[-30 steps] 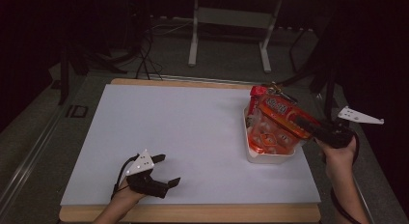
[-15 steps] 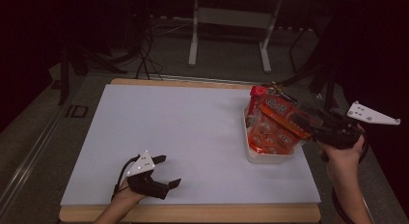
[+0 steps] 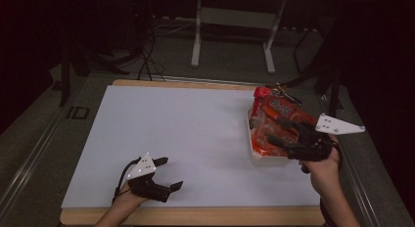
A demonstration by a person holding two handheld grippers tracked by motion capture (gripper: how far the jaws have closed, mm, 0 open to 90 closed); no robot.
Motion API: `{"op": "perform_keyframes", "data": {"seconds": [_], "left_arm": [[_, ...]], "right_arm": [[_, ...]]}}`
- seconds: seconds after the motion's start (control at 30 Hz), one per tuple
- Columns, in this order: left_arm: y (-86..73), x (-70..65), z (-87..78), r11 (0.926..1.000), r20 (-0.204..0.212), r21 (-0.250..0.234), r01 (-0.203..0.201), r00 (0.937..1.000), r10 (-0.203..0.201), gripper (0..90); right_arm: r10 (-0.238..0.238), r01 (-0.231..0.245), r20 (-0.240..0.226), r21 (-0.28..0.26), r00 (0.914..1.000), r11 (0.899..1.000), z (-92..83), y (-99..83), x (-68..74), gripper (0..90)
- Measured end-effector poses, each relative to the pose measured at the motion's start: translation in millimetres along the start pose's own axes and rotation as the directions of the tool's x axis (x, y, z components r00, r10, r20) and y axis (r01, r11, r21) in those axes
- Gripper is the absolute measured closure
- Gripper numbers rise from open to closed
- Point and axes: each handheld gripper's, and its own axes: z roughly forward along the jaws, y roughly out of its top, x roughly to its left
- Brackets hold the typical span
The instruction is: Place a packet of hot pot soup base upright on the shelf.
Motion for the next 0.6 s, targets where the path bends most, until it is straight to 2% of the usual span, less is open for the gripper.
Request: {"op": "perform_keyframes", "data": {"seconds": [0.3, 0.4, 0.6], "left_arm": [[-0.2, -1.0, -1.5, 1.0, -0.002, -0.004, -0.002, 1.0, 0.002, 4.4], [0.2, -0.9, -1.9, 1.0, -0.001, -0.004, -0.006, 1.0, 0.006, 4.5], [-0.1, -0.8, -1.7, 1.0, 0.0, -0.004, -0.006, 1.0, 0.006, 4.5]], "right_arm": [[0.023, -0.019, -0.068, 0.058, 0.9974, 0.998, 31.4, -33.5, 9.6, 17.2], [0.005, 0.001, -0.078, 0.075, 0.997, 0.997, 39.2, -43.4, 12.8, 16.6], [0.022, -0.009, -0.104, 0.129, 0.9943, 0.992, 51.1, -66.7, 15.7, 16.6]]}}
